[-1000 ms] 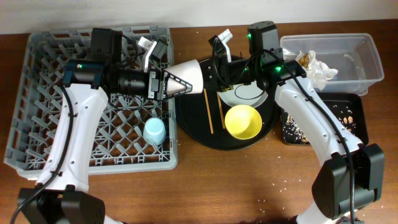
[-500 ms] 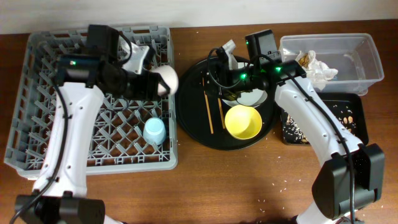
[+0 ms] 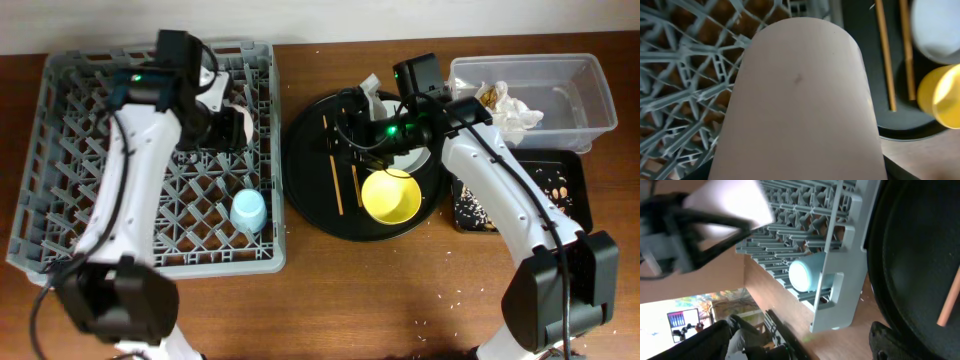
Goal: Sort waste into correct bins and load items into the dishwasher rack
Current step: 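Carry the pink cup with the left gripper and place it upside down in the rack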
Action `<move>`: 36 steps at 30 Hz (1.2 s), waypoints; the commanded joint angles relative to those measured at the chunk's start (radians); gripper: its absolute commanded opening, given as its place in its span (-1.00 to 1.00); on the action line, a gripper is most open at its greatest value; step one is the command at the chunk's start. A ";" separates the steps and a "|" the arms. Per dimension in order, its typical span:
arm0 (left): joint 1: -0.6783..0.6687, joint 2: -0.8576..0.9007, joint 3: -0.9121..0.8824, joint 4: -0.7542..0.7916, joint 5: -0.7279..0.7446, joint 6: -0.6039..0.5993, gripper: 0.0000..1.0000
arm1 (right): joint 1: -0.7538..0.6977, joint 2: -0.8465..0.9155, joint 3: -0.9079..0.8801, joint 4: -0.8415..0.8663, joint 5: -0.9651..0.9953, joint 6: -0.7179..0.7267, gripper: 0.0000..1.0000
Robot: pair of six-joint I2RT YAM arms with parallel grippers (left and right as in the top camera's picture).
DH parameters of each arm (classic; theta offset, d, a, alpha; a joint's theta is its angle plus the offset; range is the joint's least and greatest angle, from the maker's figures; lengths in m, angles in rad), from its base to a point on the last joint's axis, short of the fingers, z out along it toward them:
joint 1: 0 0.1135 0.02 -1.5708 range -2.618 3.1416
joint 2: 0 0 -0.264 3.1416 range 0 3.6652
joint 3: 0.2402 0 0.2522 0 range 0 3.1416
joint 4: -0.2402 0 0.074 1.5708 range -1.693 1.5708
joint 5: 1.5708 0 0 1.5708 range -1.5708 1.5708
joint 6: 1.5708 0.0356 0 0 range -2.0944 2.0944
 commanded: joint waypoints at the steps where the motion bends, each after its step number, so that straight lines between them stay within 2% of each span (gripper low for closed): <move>1: -0.040 0.071 0.013 0.002 -0.052 -0.010 0.29 | 0.005 -0.017 0.010 -0.012 0.016 -0.034 0.79; 4: -0.071 0.130 0.013 0.003 -0.111 -0.011 0.30 | 0.005 -0.017 0.010 -0.013 0.016 -0.034 0.80; 16: -0.083 0.263 0.011 -0.002 -0.129 -0.030 0.29 | 0.005 -0.017 0.010 -0.046 0.042 -0.052 0.80; 17: -0.083 0.263 0.011 -0.002 -0.130 -0.029 0.31 | 0.005 -0.017 0.010 -0.046 0.042 -0.052 0.80; 18: -0.083 0.263 0.011 -0.002 -0.129 -0.029 0.50 | 0.005 -0.017 0.010 -0.046 0.042 -0.052 0.81; 20: -0.084 0.263 0.011 0.000 -0.128 -0.029 0.66 | 0.005 -0.017 0.010 -0.046 0.042 -0.053 0.85; 23: -0.085 0.263 0.019 0.005 -0.109 -0.029 0.73 | 0.005 -0.017 0.010 -0.045 0.041 -0.111 0.96; 29: -0.083 0.263 0.179 -0.060 0.009 -0.029 0.73 | 0.005 -0.017 0.010 -0.072 0.041 -0.205 1.00; 32: -0.083 0.263 0.304 -0.148 0.048 -0.028 0.73 | -0.001 -0.025 0.012 -0.123 0.062 -0.259 0.83; 36: -0.083 0.260 0.491 -0.296 0.052 -0.025 0.73 | -0.023 -0.069 0.013 -0.217 0.201 -0.258 0.71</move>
